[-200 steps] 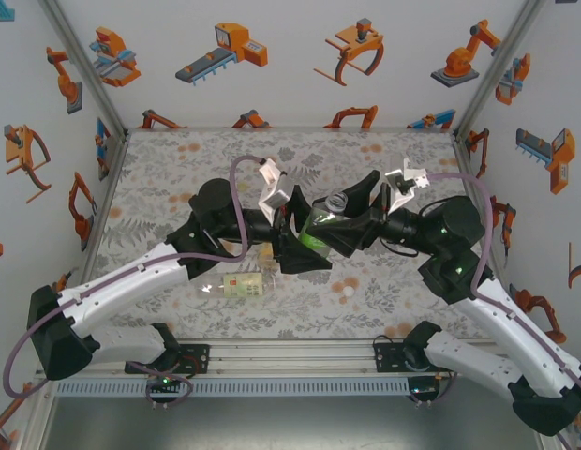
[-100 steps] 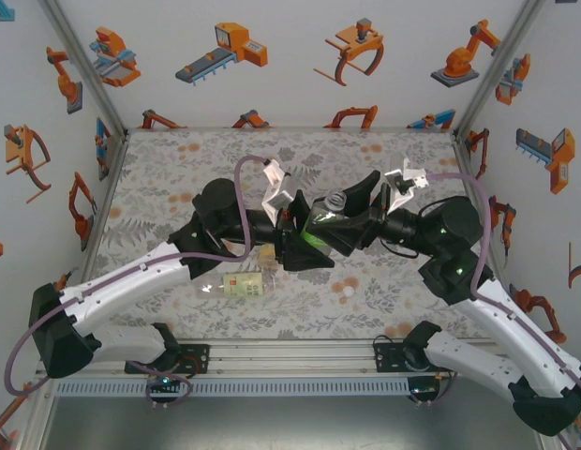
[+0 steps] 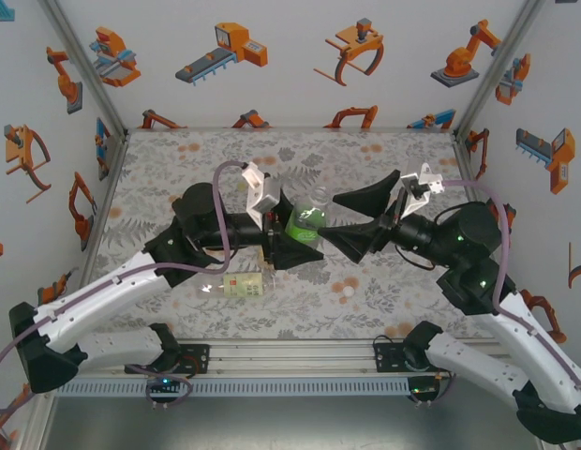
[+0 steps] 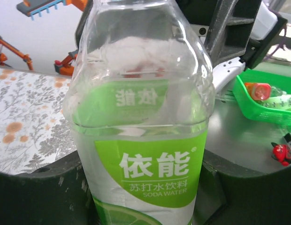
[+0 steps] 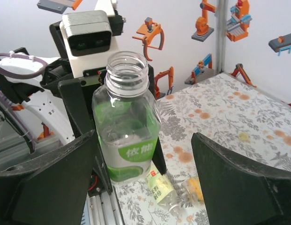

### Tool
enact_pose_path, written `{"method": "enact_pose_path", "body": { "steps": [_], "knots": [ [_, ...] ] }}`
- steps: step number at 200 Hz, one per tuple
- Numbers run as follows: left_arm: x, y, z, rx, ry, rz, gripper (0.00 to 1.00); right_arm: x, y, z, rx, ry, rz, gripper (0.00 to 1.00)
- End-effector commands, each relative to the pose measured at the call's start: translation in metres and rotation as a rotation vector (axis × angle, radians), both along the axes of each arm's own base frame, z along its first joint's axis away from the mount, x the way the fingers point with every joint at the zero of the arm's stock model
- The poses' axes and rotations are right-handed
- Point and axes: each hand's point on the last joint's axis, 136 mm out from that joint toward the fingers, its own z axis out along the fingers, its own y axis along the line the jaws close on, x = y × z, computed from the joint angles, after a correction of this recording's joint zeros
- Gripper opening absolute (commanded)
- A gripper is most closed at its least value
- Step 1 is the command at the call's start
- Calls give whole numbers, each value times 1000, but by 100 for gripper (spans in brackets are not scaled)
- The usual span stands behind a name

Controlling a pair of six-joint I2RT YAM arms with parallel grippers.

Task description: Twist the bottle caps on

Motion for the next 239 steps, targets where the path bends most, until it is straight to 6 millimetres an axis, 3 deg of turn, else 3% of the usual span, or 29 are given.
{"method": "enact_pose_path", "body": {
  "steps": [1, 35, 91, 133, 165, 239],
  "knots": [
    [7, 10, -9, 25, -15, 78, 0, 9, -11, -7, -37, 37, -88, 73],
    [20, 24, -25, 38, 13, 196, 0, 27, -19, -41, -124, 145, -198, 73],
    [24, 37, -42, 55, 49, 260, 0, 61, -40, -136, -362, 466, -434, 70],
    [19, 42, -47, 72, 71, 255, 0, 66, -48, -188, -462, 621, -509, 65],
    [19, 43, -51, 53, 85, 256, 0, 68, -59, -219, -520, 710, -583, 64],
    [20, 30, -66, 94, 94, 218, 0, 66, -62, -287, -619, 877, -636, 61]
  ]
}}
